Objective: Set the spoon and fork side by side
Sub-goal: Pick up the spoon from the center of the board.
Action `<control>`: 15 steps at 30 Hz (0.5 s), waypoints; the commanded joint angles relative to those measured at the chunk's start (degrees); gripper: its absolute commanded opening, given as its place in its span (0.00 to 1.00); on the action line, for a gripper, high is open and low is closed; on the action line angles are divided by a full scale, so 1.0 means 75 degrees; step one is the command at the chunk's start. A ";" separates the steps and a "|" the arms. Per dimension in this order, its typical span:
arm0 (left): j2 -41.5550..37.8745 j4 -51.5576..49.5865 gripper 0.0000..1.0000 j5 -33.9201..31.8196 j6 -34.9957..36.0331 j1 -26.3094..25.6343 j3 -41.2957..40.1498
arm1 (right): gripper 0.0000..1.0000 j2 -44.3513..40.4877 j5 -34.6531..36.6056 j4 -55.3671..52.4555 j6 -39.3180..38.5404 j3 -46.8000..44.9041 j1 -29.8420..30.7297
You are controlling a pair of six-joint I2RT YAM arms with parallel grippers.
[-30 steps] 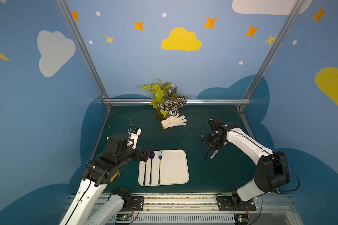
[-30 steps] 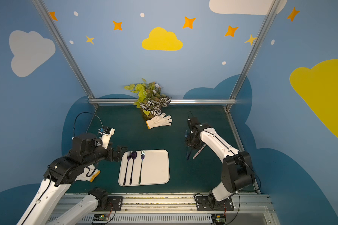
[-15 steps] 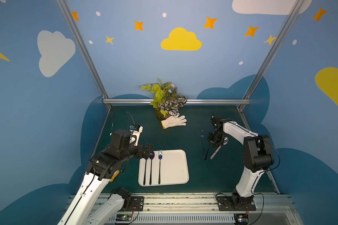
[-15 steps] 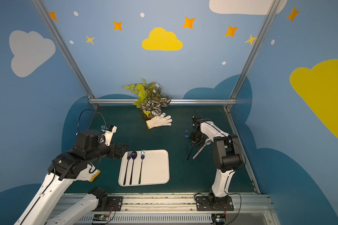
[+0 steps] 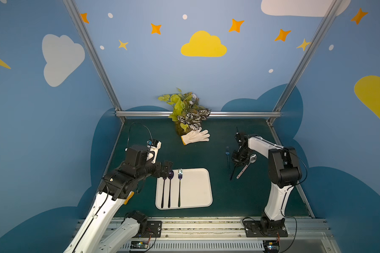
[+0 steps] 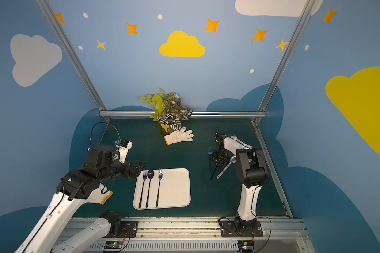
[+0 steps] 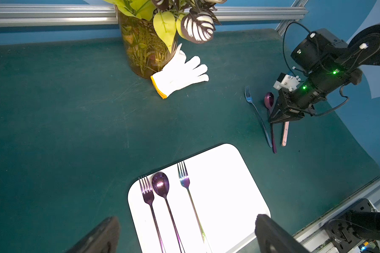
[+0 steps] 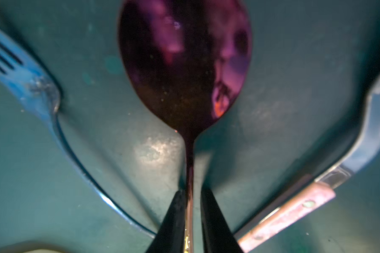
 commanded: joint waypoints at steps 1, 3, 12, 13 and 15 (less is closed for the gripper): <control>0.0049 0.0153 1.00 0.0106 0.0025 0.0012 0.0197 | 0.11 0.0262 -0.0020 0.0302 -0.0149 -0.0152 -0.0070; 0.0081 0.0174 1.00 0.0117 0.0027 0.0014 0.0208 | 0.01 0.0223 0.0020 0.0307 -0.0204 -0.0140 -0.0088; 0.0098 0.0265 1.00 0.0158 -0.0012 0.0013 0.0195 | 0.00 -0.0542 0.0193 0.0255 -0.0602 -0.0111 -0.0053; 0.0087 0.0270 1.00 0.0160 -0.0019 0.0018 0.0194 | 0.00 -0.0676 0.0255 0.0183 -0.0662 -0.0093 -0.0030; 0.0058 0.0271 1.00 0.0157 -0.0029 0.0021 0.0184 | 0.00 -0.0993 0.0408 0.0020 -0.0785 -0.0049 0.0036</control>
